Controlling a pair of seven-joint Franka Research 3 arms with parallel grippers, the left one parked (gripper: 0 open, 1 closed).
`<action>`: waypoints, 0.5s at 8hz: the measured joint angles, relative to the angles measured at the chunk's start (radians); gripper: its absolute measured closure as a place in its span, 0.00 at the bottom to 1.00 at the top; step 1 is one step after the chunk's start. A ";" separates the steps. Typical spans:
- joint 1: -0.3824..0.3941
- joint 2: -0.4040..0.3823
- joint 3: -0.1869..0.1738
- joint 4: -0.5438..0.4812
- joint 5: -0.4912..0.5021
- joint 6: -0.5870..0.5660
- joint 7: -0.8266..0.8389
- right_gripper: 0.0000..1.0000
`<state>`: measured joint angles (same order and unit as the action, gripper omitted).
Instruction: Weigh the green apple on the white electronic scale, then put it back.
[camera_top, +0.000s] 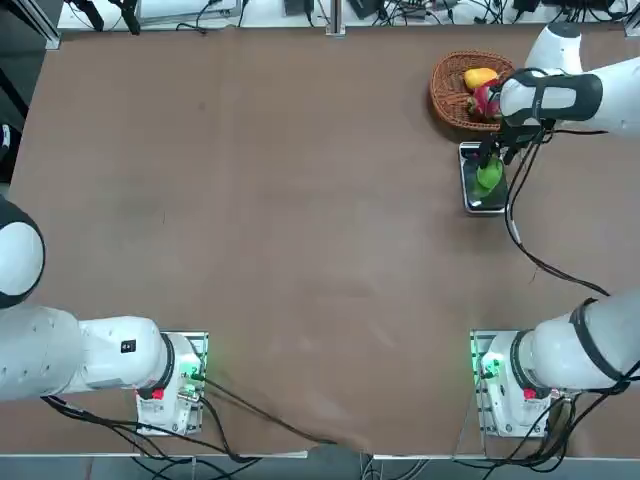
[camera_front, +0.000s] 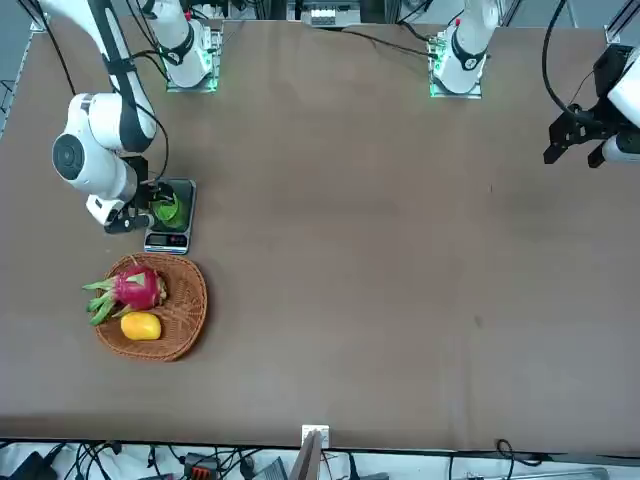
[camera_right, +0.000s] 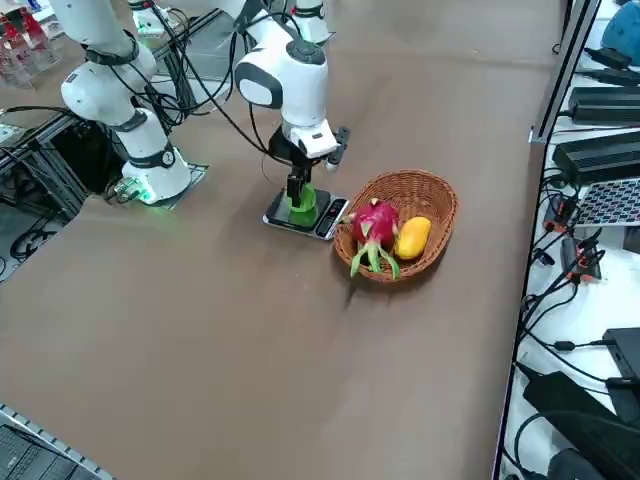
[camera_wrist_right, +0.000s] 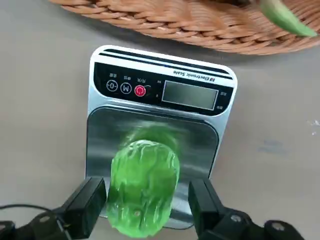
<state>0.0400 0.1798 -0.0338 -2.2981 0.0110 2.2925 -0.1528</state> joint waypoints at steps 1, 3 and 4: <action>0.000 0.012 0.001 0.000 0.000 0.008 0.000 0.00; 0.001 0.032 0.004 0.000 0.000 0.016 0.000 0.01; 0.001 0.039 0.005 0.000 0.000 0.017 0.000 0.04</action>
<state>0.0407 0.2184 -0.0287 -2.2981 0.0110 2.3096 -0.1528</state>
